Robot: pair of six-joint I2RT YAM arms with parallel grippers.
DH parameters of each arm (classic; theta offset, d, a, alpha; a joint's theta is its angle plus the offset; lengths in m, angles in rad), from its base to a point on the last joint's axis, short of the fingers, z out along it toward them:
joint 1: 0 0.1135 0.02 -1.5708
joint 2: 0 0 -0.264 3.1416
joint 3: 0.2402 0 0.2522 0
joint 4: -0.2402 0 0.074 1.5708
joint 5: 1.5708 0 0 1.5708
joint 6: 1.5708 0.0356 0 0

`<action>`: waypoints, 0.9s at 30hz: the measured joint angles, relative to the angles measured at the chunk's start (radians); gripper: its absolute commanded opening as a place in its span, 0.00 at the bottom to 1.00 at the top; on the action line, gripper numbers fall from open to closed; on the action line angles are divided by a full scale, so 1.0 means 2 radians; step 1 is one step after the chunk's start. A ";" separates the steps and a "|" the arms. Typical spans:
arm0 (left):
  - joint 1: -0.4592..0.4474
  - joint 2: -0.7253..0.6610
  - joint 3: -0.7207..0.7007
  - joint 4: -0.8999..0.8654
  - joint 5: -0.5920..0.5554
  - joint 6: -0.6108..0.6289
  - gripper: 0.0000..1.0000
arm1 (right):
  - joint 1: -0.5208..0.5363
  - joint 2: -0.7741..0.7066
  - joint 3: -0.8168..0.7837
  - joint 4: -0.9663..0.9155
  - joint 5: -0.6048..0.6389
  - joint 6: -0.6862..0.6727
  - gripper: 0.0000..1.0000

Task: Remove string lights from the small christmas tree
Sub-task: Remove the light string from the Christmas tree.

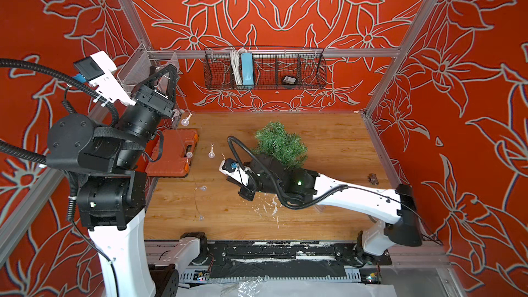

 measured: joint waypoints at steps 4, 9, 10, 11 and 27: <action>-0.002 -0.003 -0.005 0.005 0.007 0.000 0.00 | 0.022 -0.078 -0.039 -0.013 0.033 0.003 0.00; -0.003 -0.002 -0.009 0.016 0.017 -0.001 0.00 | 0.032 -0.175 -0.051 -0.044 0.086 0.002 0.00; -0.003 -0.002 -0.010 0.019 0.019 -0.001 0.00 | 0.034 -0.189 -0.051 -0.049 0.098 0.002 0.00; -0.003 -0.002 -0.013 0.022 0.022 -0.002 0.00 | 0.036 -0.205 -0.050 -0.055 0.110 0.002 0.00; -0.003 0.019 -0.056 0.068 0.061 -0.036 0.00 | 0.043 -0.266 0.048 -0.136 0.323 -0.066 0.00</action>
